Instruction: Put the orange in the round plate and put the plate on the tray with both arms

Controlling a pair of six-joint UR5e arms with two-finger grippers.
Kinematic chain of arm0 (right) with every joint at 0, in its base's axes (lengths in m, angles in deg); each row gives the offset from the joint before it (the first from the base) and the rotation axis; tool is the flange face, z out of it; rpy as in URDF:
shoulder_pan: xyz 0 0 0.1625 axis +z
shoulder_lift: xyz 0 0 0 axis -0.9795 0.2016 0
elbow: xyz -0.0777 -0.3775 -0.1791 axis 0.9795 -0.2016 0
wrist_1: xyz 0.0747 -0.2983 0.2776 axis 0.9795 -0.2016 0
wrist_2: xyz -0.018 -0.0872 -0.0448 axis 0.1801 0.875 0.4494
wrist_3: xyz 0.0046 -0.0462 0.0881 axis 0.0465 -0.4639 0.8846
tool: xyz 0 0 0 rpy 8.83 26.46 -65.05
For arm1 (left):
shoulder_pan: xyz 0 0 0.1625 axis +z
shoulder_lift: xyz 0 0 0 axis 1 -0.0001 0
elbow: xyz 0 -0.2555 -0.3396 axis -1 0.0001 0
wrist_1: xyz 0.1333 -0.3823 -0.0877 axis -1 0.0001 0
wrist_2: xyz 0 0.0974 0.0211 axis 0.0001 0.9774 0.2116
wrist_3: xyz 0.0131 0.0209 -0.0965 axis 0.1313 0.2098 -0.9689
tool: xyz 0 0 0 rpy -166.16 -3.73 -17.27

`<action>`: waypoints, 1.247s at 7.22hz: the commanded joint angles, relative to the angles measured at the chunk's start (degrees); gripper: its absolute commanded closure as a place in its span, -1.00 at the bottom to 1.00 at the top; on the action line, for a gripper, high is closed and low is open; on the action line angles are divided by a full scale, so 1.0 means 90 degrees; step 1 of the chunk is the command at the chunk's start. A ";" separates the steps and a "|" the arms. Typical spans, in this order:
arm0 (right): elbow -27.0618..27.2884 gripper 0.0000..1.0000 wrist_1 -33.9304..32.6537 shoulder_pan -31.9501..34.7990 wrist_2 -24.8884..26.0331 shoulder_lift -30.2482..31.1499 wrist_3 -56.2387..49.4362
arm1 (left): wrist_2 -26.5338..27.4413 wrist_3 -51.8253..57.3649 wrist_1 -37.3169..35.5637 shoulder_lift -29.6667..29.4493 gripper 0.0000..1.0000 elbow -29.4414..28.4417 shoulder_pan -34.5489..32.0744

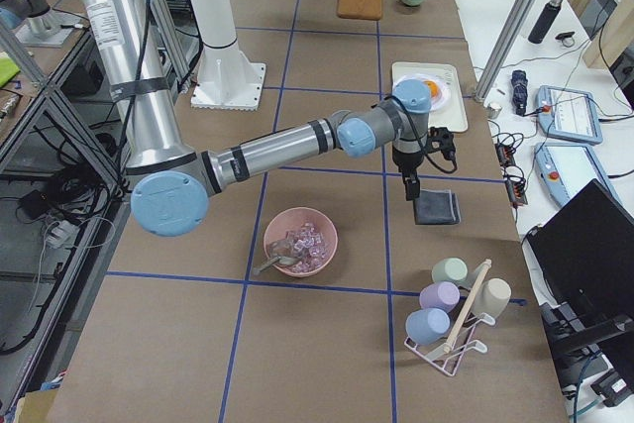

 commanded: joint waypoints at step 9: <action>0.0208 -1.00 0.0035 0.1248 -0.0003 0.1877 -0.2293 | 0.0284 0.0066 0.0107 0.0367 -0.98 0.0125 -0.0027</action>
